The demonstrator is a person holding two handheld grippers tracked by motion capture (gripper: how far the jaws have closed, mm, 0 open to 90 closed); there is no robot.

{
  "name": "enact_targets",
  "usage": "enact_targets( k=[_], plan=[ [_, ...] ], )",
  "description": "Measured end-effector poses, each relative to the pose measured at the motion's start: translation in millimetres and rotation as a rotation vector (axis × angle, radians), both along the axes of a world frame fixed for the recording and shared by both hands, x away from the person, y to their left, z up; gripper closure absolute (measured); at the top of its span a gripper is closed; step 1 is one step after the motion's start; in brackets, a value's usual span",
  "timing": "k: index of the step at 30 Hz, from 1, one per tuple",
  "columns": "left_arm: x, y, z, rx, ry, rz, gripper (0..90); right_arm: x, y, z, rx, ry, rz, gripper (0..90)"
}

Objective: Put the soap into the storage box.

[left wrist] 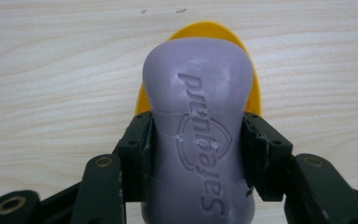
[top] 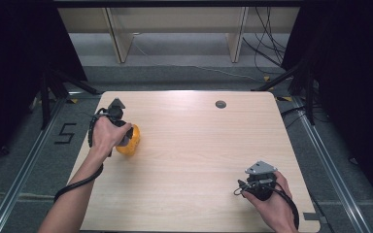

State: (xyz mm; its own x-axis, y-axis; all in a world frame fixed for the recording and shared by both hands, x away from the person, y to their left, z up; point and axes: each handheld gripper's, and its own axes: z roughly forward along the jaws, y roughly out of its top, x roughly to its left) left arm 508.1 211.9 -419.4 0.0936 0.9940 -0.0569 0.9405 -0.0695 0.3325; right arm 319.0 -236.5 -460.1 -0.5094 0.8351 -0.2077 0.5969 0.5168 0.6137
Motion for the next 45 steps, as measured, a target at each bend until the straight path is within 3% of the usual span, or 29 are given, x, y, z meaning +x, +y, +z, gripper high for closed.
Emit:
enact_targets(
  k=[10,15,34,45],
  plan=[
    [2.0,-8.9,-4.2,-0.002,-0.016,-0.004,48.7,0.0,-0.1,-0.1,0.0,0.0,0.001,34.4],
    [3.8,-10.6,-6.0,0.013,-0.002,-0.025,48.7,0.1,-0.1,-0.2,0.0,0.0,0.002,34.4],
    [7.8,-14.0,-18.8,0.027,-0.008,-0.031,48.6,0.1,-0.3,-0.3,-0.001,0.001,0.002,34.4],
    [7.8,-16.5,-23.1,0.067,-0.014,-0.055,48.6,0.0,-0.1,-0.3,-0.007,-0.002,0.006,34.4]
  ],
)
